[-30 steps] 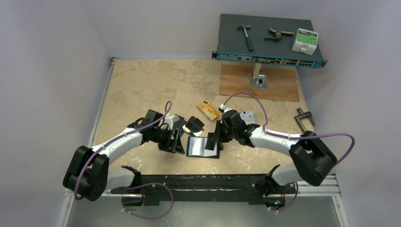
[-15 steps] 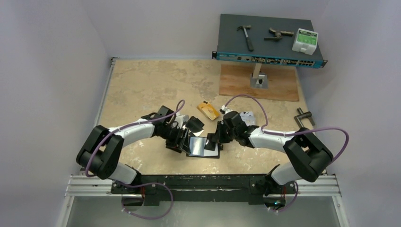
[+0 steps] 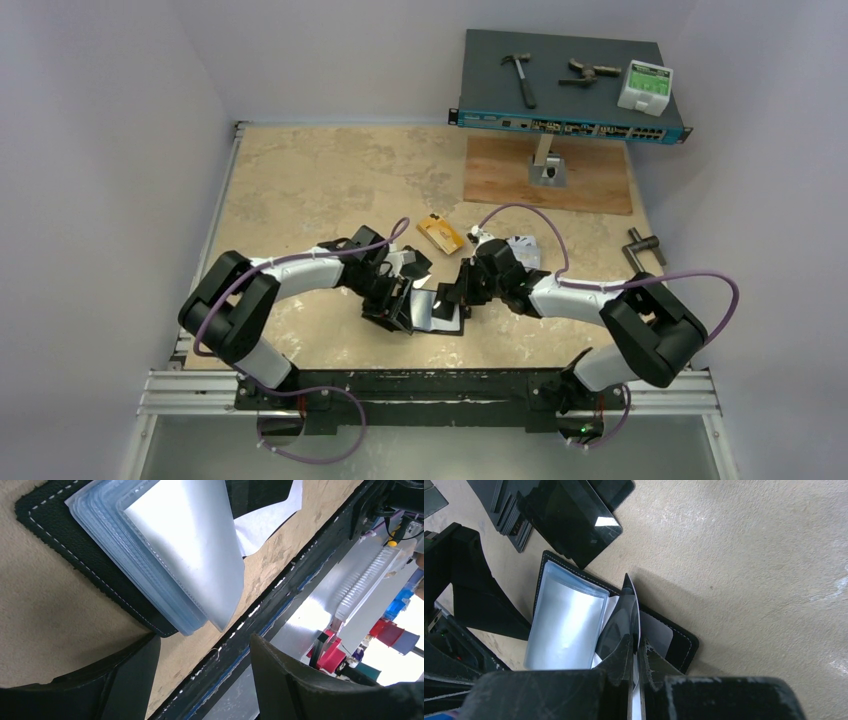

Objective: Put the credit cards into the card holder
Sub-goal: Turn over the card slot in the card holder.

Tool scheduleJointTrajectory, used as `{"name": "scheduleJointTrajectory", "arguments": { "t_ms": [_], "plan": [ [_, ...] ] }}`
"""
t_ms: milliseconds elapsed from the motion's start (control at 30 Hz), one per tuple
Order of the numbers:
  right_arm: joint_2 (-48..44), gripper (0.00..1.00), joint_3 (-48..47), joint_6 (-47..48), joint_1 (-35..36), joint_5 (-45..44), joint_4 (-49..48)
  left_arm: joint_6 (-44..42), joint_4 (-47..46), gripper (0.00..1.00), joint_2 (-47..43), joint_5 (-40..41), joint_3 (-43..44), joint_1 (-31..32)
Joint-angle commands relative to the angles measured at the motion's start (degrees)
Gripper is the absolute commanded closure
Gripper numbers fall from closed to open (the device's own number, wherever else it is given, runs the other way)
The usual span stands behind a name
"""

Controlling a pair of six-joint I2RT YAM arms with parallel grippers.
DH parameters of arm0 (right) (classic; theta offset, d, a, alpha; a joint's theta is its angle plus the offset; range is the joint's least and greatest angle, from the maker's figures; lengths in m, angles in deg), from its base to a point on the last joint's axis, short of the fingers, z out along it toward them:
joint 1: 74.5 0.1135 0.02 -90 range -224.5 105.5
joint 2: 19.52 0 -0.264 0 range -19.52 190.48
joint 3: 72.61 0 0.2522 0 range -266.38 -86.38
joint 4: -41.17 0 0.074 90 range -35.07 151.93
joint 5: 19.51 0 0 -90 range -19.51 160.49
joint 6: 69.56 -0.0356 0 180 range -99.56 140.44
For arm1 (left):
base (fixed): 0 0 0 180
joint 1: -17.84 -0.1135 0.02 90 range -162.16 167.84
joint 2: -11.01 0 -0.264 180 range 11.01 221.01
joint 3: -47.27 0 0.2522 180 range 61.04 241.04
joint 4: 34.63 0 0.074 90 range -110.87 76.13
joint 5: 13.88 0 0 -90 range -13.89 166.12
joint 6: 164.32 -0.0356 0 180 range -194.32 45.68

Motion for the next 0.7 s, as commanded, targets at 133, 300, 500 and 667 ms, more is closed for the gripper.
{"name": "scheduleJointTrajectory", "arguments": {
  "t_ms": [133, 300, 500, 667],
  "plan": [
    [2.41, 1.00, 2.01, 1.48, 0.74, 2.79, 5.02, -0.35, -1.55, 0.34, -0.39, 1.37, 2.57, 1.74],
    [1.26, 1.00, 2.74, 1.45, 0.71, 3.03, 5.09, -0.35, -1.55, 0.34, -0.16, 1.37, 3.17, 3.38],
    [0.77, 1.00, 3.76, 0.84, 0.73, 3.64, 4.73, -0.35, -1.55, 0.34, 1.22, 1.37, 7.52, 3.76],
    [0.96, 1.00, 3.58, 0.92, 0.72, 3.86, 5.07, -0.35, -1.55, 0.34, 1.02, 1.37, 9.14, 3.84]
  ]
}}
